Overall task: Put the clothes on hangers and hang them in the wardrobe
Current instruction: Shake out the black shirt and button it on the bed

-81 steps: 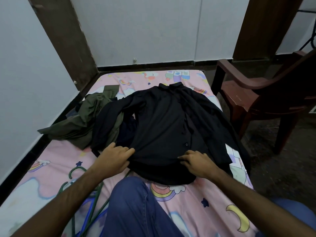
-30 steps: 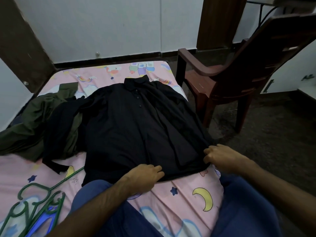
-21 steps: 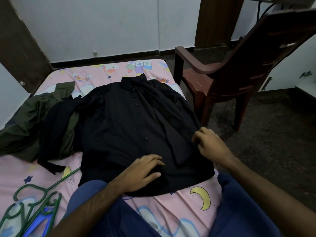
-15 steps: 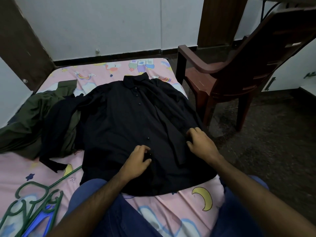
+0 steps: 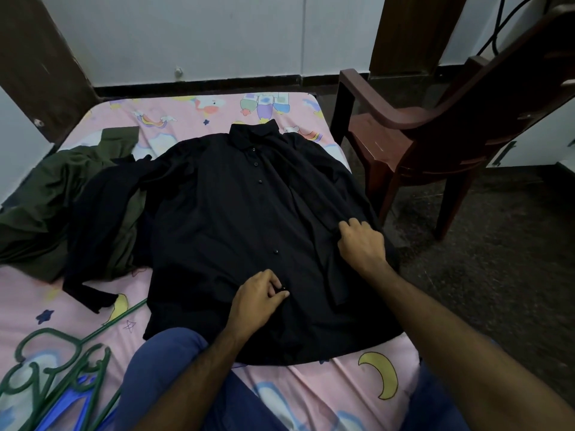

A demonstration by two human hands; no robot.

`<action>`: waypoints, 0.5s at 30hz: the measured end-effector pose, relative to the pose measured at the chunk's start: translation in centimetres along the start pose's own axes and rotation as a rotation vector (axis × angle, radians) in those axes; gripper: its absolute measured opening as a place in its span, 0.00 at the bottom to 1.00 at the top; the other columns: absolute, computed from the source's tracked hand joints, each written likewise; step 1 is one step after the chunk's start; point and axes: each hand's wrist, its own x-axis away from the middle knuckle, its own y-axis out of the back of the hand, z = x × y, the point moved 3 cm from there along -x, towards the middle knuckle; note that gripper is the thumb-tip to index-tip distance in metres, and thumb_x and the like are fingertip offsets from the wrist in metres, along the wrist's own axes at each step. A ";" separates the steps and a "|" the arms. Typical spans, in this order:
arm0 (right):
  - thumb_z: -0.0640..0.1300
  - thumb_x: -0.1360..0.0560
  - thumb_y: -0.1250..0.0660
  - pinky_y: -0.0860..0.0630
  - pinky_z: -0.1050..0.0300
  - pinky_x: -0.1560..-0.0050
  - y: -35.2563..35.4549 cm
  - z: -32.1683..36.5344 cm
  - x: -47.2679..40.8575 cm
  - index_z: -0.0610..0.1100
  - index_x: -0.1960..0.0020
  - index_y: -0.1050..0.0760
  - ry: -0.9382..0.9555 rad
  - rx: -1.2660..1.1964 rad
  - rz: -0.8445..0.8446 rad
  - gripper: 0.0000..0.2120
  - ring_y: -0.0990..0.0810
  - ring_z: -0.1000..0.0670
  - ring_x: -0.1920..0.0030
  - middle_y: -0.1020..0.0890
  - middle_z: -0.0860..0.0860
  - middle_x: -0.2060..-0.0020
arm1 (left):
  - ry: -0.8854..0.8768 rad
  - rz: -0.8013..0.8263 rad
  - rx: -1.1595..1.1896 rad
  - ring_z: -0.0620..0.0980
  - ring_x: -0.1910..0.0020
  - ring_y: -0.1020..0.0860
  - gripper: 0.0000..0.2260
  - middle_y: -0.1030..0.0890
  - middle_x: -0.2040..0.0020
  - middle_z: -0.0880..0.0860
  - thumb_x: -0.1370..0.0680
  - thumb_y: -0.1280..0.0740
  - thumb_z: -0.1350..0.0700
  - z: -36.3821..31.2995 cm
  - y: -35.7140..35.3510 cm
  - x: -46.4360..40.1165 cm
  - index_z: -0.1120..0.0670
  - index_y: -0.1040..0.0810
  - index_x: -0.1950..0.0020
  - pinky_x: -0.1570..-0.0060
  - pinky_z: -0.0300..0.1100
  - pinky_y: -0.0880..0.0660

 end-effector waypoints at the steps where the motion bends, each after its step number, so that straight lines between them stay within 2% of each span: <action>1: 0.43 0.22 0.37 0.30 0.52 0.61 0.1 -0.5 -0.4 0.46 0.44 0.24 -0.054 -0.092 0.014 0.08 0.21 0.42 0.50 0.21 0.49 0.50 | 0.012 -0.010 0.000 0.41 0.63 0.24 0.10 0.23 0.65 0.45 0.27 0.26 0.46 0.0 0.0 0.0 0.47 0.26 0.57 0.62 0.38 0.27; 3: 0.43 0.23 0.35 0.25 0.50 0.52 0.6 -2.0 -1.6 0.49 0.49 0.21 -0.258 -0.424 0.135 0.05 0.21 0.45 0.50 0.21 0.52 0.52 | 0.041 -0.015 0.014 0.41 0.64 0.24 0.10 0.23 0.65 0.45 0.26 0.27 0.45 0.0 0.1 -0.3 0.47 0.26 0.59 0.63 0.39 0.27; 4: 0.42 0.23 0.32 0.25 0.51 0.48 1.0 -2.9 -2.2 0.48 0.54 0.21 -0.376 -0.702 0.215 0.03 0.21 0.46 0.52 0.20 0.51 0.55 | 0.053 -0.014 0.014 0.41 0.64 0.24 0.10 0.23 0.65 0.45 0.25 0.27 0.44 0.0 0.1 -0.4 0.47 0.26 0.59 0.64 0.39 0.28; 6: 0.39 0.23 0.30 0.23 0.54 0.51 2.1 -4.7 -2.9 0.44 0.56 0.19 -0.623 -1.215 0.301 0.04 0.19 0.46 0.58 0.17 0.47 0.60 | 0.073 -0.015 0.002 0.41 0.65 0.24 0.11 0.23 0.66 0.45 0.25 0.28 0.43 -0.1 0.1 -0.5 0.47 0.26 0.60 0.65 0.39 0.30; 8: 0.40 0.23 0.31 0.20 0.54 0.56 4.2 -6.6 -2.9 0.40 0.50 0.19 -0.784 -1.464 0.305 0.05 0.18 0.46 0.61 0.16 0.44 0.60 | 0.115 -0.003 -0.001 0.40 0.65 0.24 0.11 0.22 0.66 0.45 0.25 0.28 0.43 -0.2 0.3 -0.8 0.47 0.24 0.60 0.66 0.39 0.32; 10: 0.40 0.22 0.32 0.19 0.59 0.62 6.9 -8.2 -2.8 0.40 0.50 0.19 -0.762 -1.488 0.301 0.04 0.18 0.47 0.61 0.16 0.45 0.62 | 0.182 0.024 0.044 0.39 0.64 0.22 0.10 0.20 0.65 0.44 0.26 0.27 0.43 -0.1 0.5 -1.3 0.47 0.22 0.61 0.66 0.39 0.30; 12: 0.41 0.22 0.30 0.20 0.61 0.64 9.3 -9.1 -2.5 0.42 0.53 0.19 -0.619 -1.369 0.270 0.03 0.18 0.48 0.60 0.16 0.47 0.64 | 0.239 0.037 0.205 0.42 0.64 0.21 0.10 0.18 0.65 0.45 0.27 0.25 0.45 0.0 0.7 -1.7 0.48 0.20 0.62 0.65 0.39 0.27; 13: 0.43 0.23 0.28 0.20 0.60 0.62 10.3 -9.1 -2.1 0.43 0.54 0.19 -0.541 -1.298 0.278 0.03 0.18 0.49 0.60 0.16 0.48 0.63 | 0.251 0.037 0.303 0.43 0.67 0.21 0.09 0.17 0.65 0.47 0.27 0.24 0.47 0.0 0.9 -1.8 0.49 0.19 0.62 0.67 0.39 0.26; 15: 0.44 0.25 0.26 0.22 0.60 0.62 11.5 -8.1 -1.2 0.44 0.56 0.20 -0.410 -1.186 0.314 0.05 0.20 0.52 0.63 0.18 0.48 0.62 | 0.278 0.056 0.479 0.45 0.74 0.25 0.09 0.16 0.65 0.51 0.26 0.24 0.52 -0.2 1.1 -1.7 0.55 0.19 0.61 0.76 0.38 0.31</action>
